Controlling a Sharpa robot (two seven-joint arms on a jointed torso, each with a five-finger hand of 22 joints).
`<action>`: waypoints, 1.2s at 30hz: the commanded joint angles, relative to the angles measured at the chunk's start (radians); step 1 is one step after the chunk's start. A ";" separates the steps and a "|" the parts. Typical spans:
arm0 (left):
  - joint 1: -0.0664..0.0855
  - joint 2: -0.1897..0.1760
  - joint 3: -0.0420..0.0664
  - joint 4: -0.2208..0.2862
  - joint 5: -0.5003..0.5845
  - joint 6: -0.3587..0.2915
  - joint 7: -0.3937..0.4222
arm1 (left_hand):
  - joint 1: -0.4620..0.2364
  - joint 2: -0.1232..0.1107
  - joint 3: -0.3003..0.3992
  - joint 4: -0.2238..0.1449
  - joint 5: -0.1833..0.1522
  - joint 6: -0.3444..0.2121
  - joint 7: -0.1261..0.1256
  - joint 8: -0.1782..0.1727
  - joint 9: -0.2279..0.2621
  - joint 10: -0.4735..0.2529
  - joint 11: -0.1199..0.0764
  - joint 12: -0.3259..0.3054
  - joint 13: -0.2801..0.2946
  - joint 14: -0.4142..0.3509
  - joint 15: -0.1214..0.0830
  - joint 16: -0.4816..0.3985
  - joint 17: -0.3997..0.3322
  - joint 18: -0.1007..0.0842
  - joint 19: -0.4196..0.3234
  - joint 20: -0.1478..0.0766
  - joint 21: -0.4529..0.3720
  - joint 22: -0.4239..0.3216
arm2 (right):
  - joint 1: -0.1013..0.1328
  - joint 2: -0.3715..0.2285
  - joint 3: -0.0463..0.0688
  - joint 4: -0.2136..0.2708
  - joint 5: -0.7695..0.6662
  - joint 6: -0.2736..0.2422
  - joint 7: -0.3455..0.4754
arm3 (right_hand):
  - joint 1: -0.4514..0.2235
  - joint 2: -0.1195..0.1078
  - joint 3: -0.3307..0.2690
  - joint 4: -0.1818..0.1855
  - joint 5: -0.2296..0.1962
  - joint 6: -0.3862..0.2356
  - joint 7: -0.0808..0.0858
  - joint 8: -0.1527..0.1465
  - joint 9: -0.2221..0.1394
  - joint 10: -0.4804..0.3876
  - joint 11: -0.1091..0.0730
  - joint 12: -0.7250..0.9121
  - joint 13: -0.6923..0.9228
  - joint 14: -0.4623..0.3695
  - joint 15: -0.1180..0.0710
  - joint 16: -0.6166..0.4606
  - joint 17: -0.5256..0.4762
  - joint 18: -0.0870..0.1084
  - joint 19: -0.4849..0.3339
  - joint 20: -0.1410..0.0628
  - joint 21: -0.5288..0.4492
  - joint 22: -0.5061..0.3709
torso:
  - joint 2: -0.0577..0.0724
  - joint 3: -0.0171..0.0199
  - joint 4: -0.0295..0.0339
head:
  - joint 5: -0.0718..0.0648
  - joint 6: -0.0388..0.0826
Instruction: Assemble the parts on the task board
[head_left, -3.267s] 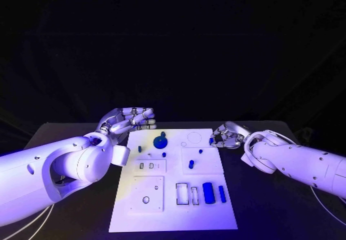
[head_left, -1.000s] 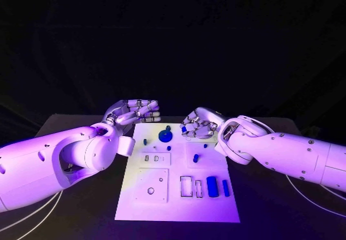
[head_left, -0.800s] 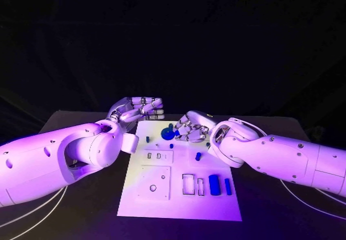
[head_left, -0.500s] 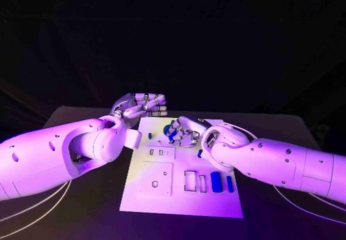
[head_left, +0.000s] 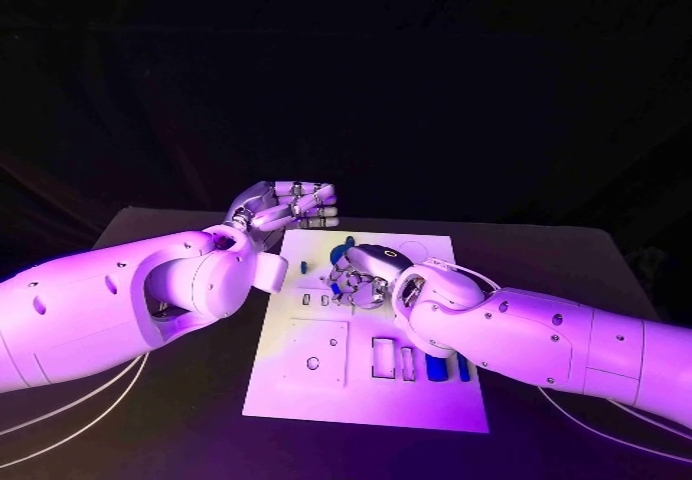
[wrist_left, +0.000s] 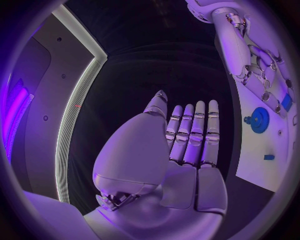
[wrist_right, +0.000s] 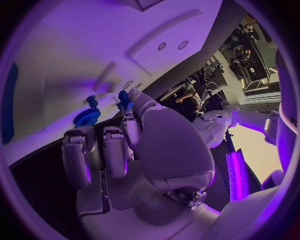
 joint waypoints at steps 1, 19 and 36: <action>0.001 0.003 0.001 0.001 0.003 0.006 0.009 | 0.010 0.000 0.000 -0.007 -0.004 0.001 0.002 -0.005 0.000 0.001 0.006 -0.005 0.000 0.006 -0.003 -0.003 0.002 0.010 -0.007 0.000 0.005 -0.001 | -0.004 0.007 -0.001 -0.001 -0.026 0.021 -0.017 | -0.004 0.001 0.006 0.000 0.001 0.016 -0.006 0.029 0.024 0.005 0.000 0.001 0.001 0.089 -0.006 0.005 0.204 -0.006 0.103 -0.008 0.004 0.263 | -0.001 -0.0002 -0.0004 | 0.003 -0.002; 0.001 0.003 0.001 0.000 0.003 0.006 0.008 | 0.010 0.000 0.000 -0.007 -0.004 0.001 0.002 -0.005 0.000 0.001 0.006 -0.005 0.000 0.006 -0.003 -0.003 0.002 0.010 -0.007 0.000 0.005 -0.001 | -0.018 0.023 -0.003 -0.020 -0.006 0.053 -0.013 | -0.020 -0.004 0.004 0.003 -0.002 0.013 -0.006 0.032 0.026 0.006 0.000 0.001 0.002 0.089 -0.006 0.005 0.203 -0.006 0.103 -0.008 0.004 0.263 | 0.000 -0.0003 0.0012 | 0.007 -0.001; 0.001 0.001 0.001 -0.001 0.003 0.006 0.007 | 0.010 0.001 -0.001 -0.007 -0.005 0.001 0.003 -0.006 0.000 0.002 0.006 -0.006 0.000 0.007 -0.003 -0.004 0.002 0.010 -0.007 0.000 0.006 -0.001 | -0.021 0.023 -0.004 -0.034 -0.015 0.070 -0.034 | -0.049 -0.014 -0.002 0.012 -0.002 0.001 -0.003 0.031 0.027 -0.008 0.002 -0.018 -0.016 0.088 -0.004 0.003 0.199 -0.005 0.100 -0.007 0.000 0.260 | 0.000 0.0001 0.0007 | 0.010 -0.003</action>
